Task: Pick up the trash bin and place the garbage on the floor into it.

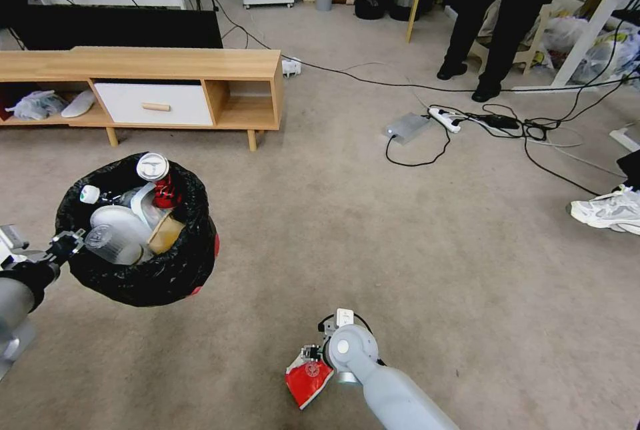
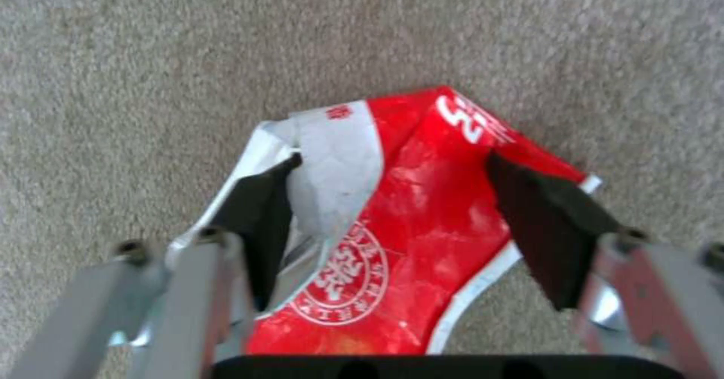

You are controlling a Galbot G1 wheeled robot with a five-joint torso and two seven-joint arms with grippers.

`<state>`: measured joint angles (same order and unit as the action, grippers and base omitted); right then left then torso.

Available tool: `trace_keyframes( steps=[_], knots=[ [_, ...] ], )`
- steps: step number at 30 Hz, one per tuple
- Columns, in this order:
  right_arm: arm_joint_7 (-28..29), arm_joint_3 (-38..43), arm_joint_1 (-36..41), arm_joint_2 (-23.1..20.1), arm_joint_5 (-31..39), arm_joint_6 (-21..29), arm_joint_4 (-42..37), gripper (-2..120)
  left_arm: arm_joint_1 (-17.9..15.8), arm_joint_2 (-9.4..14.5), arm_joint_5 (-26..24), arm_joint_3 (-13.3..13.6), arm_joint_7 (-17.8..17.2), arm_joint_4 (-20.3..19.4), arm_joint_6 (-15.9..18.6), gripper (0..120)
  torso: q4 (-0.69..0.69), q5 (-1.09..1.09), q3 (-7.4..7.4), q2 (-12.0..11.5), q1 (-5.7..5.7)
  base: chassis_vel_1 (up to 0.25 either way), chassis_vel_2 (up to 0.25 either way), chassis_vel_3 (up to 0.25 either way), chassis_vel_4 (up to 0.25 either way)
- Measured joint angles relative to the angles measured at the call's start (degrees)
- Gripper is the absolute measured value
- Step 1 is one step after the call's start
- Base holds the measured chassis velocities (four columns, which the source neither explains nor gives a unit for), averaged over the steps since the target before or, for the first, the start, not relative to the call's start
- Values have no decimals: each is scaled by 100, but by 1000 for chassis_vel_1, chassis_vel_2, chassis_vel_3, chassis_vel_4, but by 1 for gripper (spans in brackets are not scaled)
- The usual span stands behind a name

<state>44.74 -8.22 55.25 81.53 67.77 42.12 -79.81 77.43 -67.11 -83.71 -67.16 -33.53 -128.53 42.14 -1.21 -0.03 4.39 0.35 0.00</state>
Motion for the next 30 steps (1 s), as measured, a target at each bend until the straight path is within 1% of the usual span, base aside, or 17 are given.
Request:
trace_keyframes(
  steps=[1,2,3,5,6,8,9,11,12,14,15,16,17,26,28,29,30],
  knots=[
    [0,0,0,0,0,0,0,60,0,0,0,0,0,0,0,3,0,0,0,0,0,0,0,0,0],
    [-28,3,-3,0,-24,-1,10,54,0,0,1,0,0,1,0,3,0,0,0,0,0,0,0,0,0],
    [-28,3,-3,0,-24,-1,10,54,0,0,1,0,0,1,0,3,0,0,0,0,0,0,0,0,0],
    [-60,5,-11,-14,-39,-2,24,43,1,3,2,0,0,1,0,3,1,0,0,0,0,0,0,0,0],
    [-60,5,-11,-14,-39,-2,24,43,1,3,2,0,0,1,0,3,1,0,0,0,0,0,0,0,0],
    [-92,8,-13,-33,-43,-4,32,31,2,14,3,1,0,1,0,3,2,3,0,0,0,0,0,0,0],
    [-92,8,-13,-33,-43,-4,32,31,2,14,3,1,0,1,0,3,2,3,0,0,0,0,0,0,0],
    [-125,0,2,-51,-48,-4,15,19,1,22,3,6,0,1,0,3,5,7,1,0,0,0,0,0,0],
    [-125,0,2,-51,-48,-4,15,19,1,22,3,6,0,1,0,3,5,7,1,0,0,0,0,0,0],
    [-165,-10,28,-89,-80,-2,-29,11,-9,23,3,22,0,1,0,3,5,6,2,-1,0,0,0,0,0],
    [-165,-10,28,-89,-80,-2,-29,11,-9,23,3,22,0,1,0,3,5,6,2,-1,0,0,0,0,0],
    [-204,-12,39,-119,-114,-2,-61,4,-15,23,5,29,0,0,0,3,4,5,2,-1,0,0,0,0,0],
    [-258,-16,60,-164,-155,-1,-122,0,-16,23,8,39,0,0,0,3,3,5,2,-1,0,0,0,0,0],
    [-515,-42,155,-385,-311,1,-526,0,-23,27,30,64,-1,2,0,3,2,4,2,-1,0,0,0,0,0],
    [-590,-47,231,-562,-378,2,-994,0,-13,20,85,158,-2,-5,0,3,2,4,2,-1,1,0,0,0,0],
    [-590,-47,231,-562,-378,2,-994,0,-13,20,85,158,-2,-5,0,3,2,4,2,-1,1,0,0,0,0],
    [-689,-43,281,-682,-485,-1,-1278,0,17,11,131,248,-1,-32,0,3,2,4,2,-1,0,0,0,0,0]
  ],
)
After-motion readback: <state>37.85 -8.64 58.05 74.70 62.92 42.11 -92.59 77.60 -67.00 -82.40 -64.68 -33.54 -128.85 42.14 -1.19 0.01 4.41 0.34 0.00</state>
